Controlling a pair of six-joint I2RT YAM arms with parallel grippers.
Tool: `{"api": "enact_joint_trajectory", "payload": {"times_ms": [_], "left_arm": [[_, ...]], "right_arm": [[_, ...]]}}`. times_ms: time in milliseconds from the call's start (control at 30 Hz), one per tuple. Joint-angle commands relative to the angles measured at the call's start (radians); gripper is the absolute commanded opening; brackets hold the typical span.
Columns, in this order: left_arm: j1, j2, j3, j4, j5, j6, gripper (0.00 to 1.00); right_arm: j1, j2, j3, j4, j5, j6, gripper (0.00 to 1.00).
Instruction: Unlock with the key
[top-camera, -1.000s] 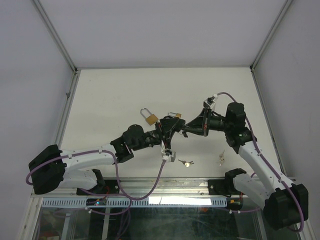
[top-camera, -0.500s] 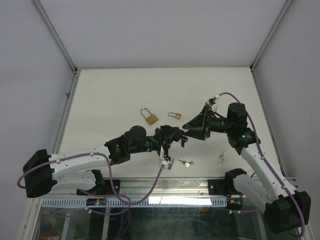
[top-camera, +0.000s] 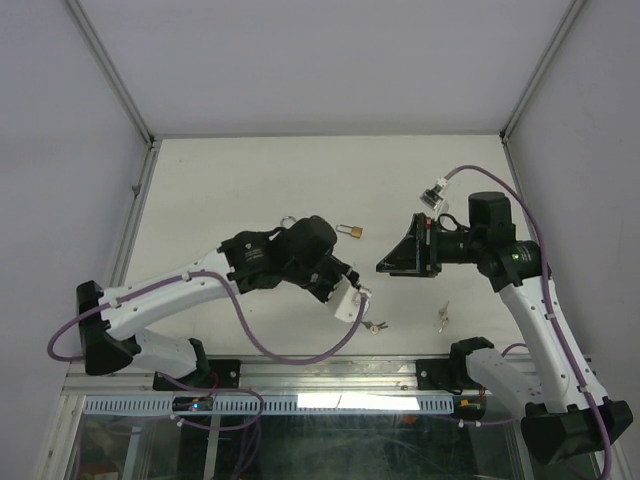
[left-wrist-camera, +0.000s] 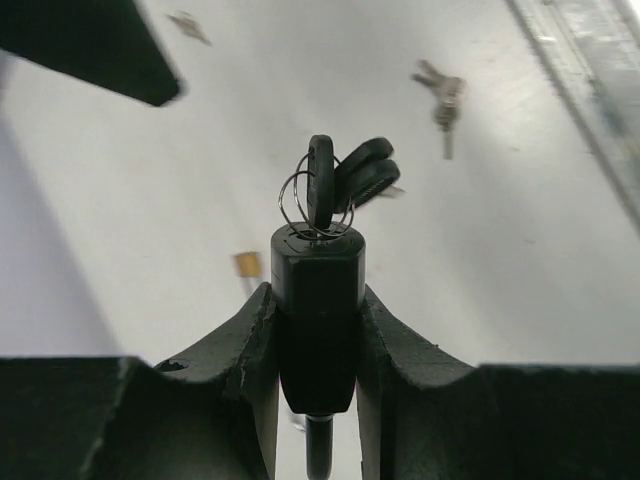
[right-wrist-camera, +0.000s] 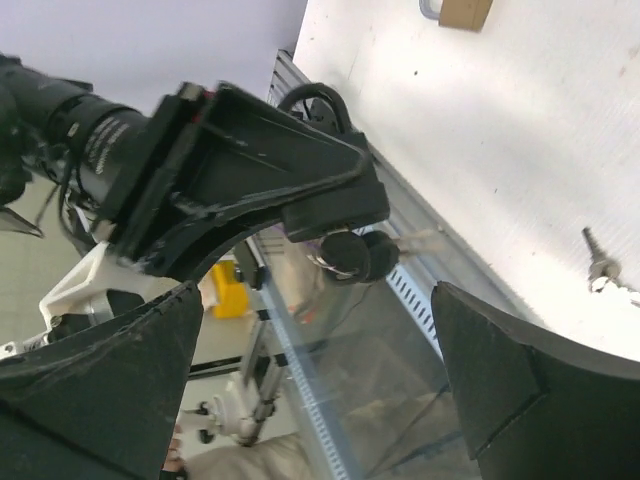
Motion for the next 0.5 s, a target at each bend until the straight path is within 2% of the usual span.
{"api": "enact_joint_trajectory", "payload": {"times_ms": [0, 67, 100, 200, 333, 467], "left_arm": [[0.029, 0.159, 0.267, -0.592, 0.127, -0.200, 0.00], [0.048, 0.267, 0.373, -0.758, 0.195, -0.272, 0.00], [0.055, 0.298, 0.398, -0.769, 0.194, -0.349, 0.00], [0.072, 0.323, 0.415, -0.768, 0.190, -0.415, 0.00], [0.084, 0.378, 0.386, -0.767, 0.104, -0.531, 0.00], [0.116, 0.421, 0.290, -0.765, -0.065, -0.632, 0.00]], "right_arm": [[-0.001, 0.004, 0.101, -0.016, -0.002, -0.174, 0.99], [-0.007, -0.009, 0.108, 0.055, -0.020, -0.146, 0.98], [-0.012, -0.023, 0.107, 0.089, -0.033, -0.132, 0.98], [-0.024, -0.094, 0.108, 0.163, -0.013, -0.121, 0.98], [-0.027, -0.200, 0.073, 0.246, 0.035, -0.105, 0.99], [-0.027, -0.306, 0.009, 0.371, 0.095, -0.057, 0.99]]}}
